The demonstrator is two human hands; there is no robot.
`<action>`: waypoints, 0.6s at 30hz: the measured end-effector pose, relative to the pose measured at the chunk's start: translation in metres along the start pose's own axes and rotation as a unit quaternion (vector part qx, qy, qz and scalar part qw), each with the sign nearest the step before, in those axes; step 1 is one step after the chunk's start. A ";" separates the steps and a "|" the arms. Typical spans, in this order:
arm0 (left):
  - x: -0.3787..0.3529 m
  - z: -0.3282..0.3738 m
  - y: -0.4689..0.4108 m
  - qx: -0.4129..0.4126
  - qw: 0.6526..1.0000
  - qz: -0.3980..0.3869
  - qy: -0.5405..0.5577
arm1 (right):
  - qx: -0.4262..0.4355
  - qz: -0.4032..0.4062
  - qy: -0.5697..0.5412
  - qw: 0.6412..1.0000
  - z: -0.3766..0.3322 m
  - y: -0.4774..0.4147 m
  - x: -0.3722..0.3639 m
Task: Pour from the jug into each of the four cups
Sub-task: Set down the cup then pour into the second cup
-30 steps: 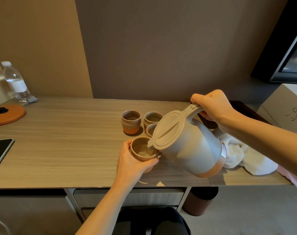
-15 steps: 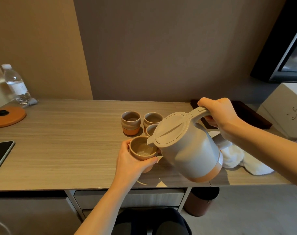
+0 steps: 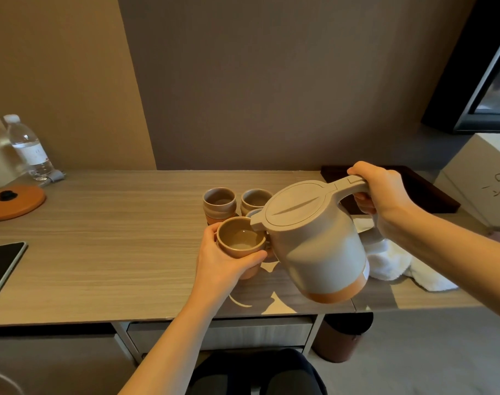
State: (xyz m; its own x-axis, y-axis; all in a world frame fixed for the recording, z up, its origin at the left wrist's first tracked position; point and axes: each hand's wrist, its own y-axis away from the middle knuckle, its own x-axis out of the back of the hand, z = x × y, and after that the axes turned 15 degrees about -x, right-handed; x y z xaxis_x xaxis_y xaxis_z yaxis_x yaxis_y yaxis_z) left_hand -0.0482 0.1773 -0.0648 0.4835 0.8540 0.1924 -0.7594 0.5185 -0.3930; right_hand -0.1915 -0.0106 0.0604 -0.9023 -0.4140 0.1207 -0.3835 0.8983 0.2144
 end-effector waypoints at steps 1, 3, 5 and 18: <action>0.000 0.000 -0.001 0.002 1.000 0.000 -0.002 | 0.000 0.000 -0.001 1.000 0.000 0.000 0.001; 0.000 0.000 -0.003 0.006 1.000 0.004 -0.004 | 0.000 0.004 -0.002 1.000 0.000 -0.002 0.002; 0.002 -0.002 -0.006 0.007 1.000 0.009 -0.007 | -0.003 0.010 -0.007 1.000 0.001 -0.005 0.004; 0.012 -0.034 -0.033 0.032 0.996 0.055 -0.067 | -0.024 0.040 -0.045 0.998 0.009 -0.024 0.012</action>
State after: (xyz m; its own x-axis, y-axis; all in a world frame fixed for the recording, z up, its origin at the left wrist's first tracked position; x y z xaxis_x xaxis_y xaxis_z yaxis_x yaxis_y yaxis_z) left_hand -0.0023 0.1691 -0.0799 0.3373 0.9016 0.2708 -0.8324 0.4199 -0.3616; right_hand -0.1949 -0.0356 0.0484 -0.9442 -0.3251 0.0521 -0.3023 0.9187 0.2540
